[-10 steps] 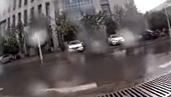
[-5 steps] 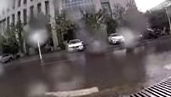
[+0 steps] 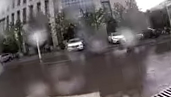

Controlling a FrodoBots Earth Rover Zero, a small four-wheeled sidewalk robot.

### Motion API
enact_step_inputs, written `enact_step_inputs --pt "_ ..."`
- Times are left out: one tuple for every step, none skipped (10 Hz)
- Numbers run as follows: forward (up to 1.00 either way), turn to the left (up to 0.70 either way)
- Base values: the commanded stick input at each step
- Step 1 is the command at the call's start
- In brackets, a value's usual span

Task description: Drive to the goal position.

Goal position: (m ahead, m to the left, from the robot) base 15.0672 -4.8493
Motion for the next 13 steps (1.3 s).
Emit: enact_step_inputs --pt "0.45 0.00" --pt "0.45 0.00" --pt "0.45 0.00" --pt "0.45 0.00" --pt "0.45 0.00" --pt "0.45 0.14" --pt "0.27 0.32" --pt "0.00 0.45" --pt "0.00 0.45" --pt "0.00 0.45" --pt "0.00 0.45" --pt "0.00 0.45" --pt "0.00 0.45"
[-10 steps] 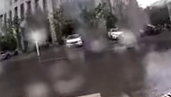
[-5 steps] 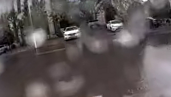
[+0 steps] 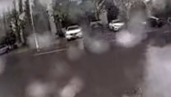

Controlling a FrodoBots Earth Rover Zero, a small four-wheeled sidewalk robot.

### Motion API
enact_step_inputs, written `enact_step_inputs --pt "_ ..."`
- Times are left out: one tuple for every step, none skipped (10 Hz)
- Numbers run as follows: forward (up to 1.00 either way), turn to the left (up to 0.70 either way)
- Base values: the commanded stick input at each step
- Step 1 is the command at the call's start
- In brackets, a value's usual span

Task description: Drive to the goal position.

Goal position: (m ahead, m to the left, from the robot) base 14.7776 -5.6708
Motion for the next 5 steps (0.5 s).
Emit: enact_step_inputs --pt "0.00 0.45" --pt "0.00 0.45" --pt "0.00 0.45" --pt "0.00 0.45" --pt "0.00 0.45"
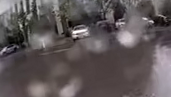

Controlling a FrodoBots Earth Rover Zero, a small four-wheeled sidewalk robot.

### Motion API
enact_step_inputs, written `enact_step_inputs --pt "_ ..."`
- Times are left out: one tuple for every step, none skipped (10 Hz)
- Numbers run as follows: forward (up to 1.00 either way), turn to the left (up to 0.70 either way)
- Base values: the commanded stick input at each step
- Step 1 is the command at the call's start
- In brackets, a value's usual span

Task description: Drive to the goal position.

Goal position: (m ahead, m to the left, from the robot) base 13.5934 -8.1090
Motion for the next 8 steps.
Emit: enact_step_inputs --pt "0.00 0.45" --pt "0.00 0.45" --pt "0.00 0.45" --pt "0.00 0.45" --pt "0.00 0.45" --pt "0.00 0.45" --pt "0.00 0.32" --pt "0.00 0.00"
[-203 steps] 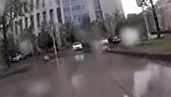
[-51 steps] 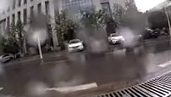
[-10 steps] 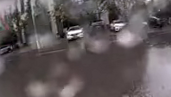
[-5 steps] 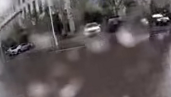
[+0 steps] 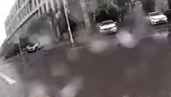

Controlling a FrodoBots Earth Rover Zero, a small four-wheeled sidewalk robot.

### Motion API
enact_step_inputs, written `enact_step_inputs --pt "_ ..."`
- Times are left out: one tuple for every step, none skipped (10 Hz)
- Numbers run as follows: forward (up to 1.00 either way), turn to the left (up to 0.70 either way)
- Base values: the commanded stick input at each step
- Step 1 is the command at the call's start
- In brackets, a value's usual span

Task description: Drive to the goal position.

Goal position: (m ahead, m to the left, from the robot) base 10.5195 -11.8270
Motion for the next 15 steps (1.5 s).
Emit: enact_step_inputs --pt "0.00 0.00" --pt "0.00 0.00" --pt "0.00 0.00" --pt "0.00 0.00" --pt "0.00 0.00" --pt "0.10 -0.14" --pt "0.42 -0.26" --pt "0.45 -0.27" --pt "0.45 -0.27" --pt "0.45 -0.27" --pt "0.45 -0.27" --pt "0.45 -0.27" --pt "0.45 -0.27" --pt "0.45 -0.27" --pt "0.45 -0.27"
